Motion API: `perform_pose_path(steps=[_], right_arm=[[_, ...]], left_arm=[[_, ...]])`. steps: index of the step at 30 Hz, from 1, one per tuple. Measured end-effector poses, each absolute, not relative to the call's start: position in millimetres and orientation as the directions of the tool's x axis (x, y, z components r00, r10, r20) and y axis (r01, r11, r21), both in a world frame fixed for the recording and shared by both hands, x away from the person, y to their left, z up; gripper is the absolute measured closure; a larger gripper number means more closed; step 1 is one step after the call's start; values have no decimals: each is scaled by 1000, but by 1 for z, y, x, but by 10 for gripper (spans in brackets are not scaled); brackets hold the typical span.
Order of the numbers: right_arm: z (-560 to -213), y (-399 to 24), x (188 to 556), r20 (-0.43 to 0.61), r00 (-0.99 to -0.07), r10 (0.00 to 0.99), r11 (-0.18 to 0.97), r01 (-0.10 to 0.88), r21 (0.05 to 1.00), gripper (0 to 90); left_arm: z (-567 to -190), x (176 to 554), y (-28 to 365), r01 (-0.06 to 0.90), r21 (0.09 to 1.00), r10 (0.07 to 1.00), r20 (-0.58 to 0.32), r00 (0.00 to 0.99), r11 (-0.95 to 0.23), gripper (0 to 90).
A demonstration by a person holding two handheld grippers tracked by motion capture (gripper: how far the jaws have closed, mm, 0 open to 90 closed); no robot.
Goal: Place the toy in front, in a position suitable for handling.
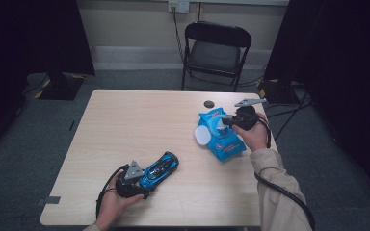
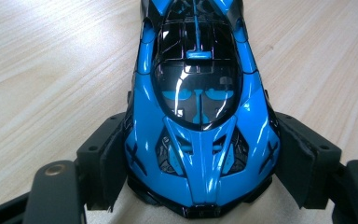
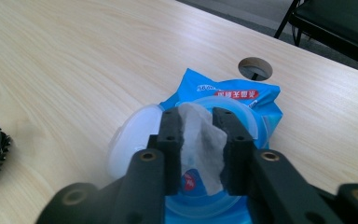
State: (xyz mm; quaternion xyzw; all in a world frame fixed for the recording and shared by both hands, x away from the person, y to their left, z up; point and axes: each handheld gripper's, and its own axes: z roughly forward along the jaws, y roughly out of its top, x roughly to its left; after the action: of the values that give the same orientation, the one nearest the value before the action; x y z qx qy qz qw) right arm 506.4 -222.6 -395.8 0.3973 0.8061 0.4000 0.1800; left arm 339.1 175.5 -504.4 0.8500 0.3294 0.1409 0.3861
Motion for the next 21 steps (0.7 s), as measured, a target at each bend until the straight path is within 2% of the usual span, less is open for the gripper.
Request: perform_pose_path(steps=[2, 5, 21], right_arm=[[-396, -224, 508, 40, -613, 789, 355, 508, 785, 837], [-396, -226, 508, 46, -612, 790, 341, 501, 795, 899], [-371, -227, 507, 28, -622, 783, 360, 488, 795, 900]], left_arm=[[-504, 339, 175, 451, 749, 669, -15, 743, -485, 257], [-504, 339, 175, 451, 749, 669, -15, 743, -485, 257], [-504, 339, 176, 450, 749, 668, -13, 744, -487, 256]])
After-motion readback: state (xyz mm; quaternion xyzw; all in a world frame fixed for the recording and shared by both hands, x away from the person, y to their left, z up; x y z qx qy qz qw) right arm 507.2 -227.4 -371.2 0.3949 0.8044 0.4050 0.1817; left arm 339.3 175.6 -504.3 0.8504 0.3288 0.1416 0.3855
